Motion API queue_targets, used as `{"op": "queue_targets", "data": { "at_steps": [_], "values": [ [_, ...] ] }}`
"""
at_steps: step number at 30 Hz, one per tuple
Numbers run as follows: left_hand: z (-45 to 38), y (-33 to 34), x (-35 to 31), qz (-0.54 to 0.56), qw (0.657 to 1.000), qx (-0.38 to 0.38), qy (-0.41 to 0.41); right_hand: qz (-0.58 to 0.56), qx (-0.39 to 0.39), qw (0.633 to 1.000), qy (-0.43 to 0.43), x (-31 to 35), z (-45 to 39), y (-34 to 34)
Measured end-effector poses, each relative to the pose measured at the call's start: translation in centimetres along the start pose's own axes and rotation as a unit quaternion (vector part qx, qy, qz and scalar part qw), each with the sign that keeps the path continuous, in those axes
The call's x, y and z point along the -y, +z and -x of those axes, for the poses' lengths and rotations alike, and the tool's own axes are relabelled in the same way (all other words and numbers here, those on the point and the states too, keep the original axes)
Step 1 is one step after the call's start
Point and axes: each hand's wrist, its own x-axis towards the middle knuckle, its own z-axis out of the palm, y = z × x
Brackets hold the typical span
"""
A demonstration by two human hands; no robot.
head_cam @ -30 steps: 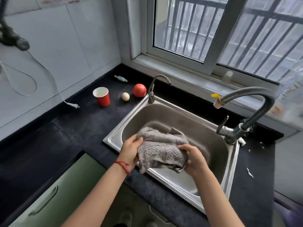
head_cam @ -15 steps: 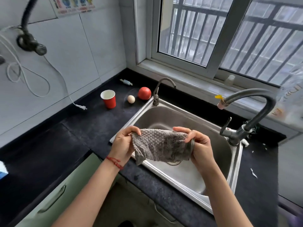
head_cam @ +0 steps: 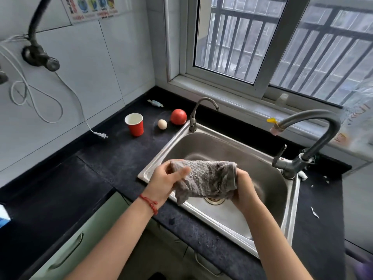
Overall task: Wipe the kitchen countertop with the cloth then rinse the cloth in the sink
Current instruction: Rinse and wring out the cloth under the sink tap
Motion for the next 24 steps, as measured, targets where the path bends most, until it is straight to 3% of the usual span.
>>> {"op": "queue_targets", "data": {
  "at_steps": [4, 8, 10, 12, 15, 17, 19, 21, 22, 24],
  "values": [
    [0.0, -0.2, 0.7, -0.022, 0.998, -0.062, 0.015, -0.068, 0.039, 0.995, 0.058, 0.0, 0.3, -0.7],
    [0.5, -0.7, 0.3, -0.031, 0.997, -0.065, 0.022, 0.011, 0.067, 0.997, -0.021, -0.3, 0.5, -0.6],
    [0.8, -1.2, -0.3, -0.028, 1.000, -0.011, -0.004, 0.062, 0.040, 0.992, -0.099, 0.2, 0.4, -0.8],
    [0.6, -1.9, -0.7, -0.056, 0.995, 0.081, -0.035, 0.109, 0.071, 0.981, -0.147, 1.4, 0.4, -1.0],
    [0.5, -1.3, -0.8, -0.151, 0.962, 0.215, -0.079, 0.208, 0.151, 0.954, -0.151, 3.2, 0.4, -0.3],
    [0.4, -0.3, -0.4, -0.186, 0.951, 0.237, -0.076, 0.268, 0.162, 0.940, -0.139, 3.8, -0.1, 0.3],
    [0.2, 0.4, 0.1, -0.155, 0.965, 0.204, -0.053, 0.228, 0.140, 0.956, -0.122, 3.7, -0.8, 0.7],
    [0.1, 0.7, 0.2, -0.076, 0.988, 0.132, -0.037, 0.047, 0.121, 0.991, -0.037, 2.9, -1.4, 0.3],
    [0.0, 0.8, 0.2, -0.045, 0.994, 0.094, -0.028, -0.036, 0.125, 0.991, 0.020, 2.1, -1.2, 0.4],
    [-0.3, 0.8, 0.5, -0.036, 0.999, 0.031, -0.005, -0.049, 0.143, 0.982, 0.117, -0.1, -0.5, 0.5]
  ]
}}
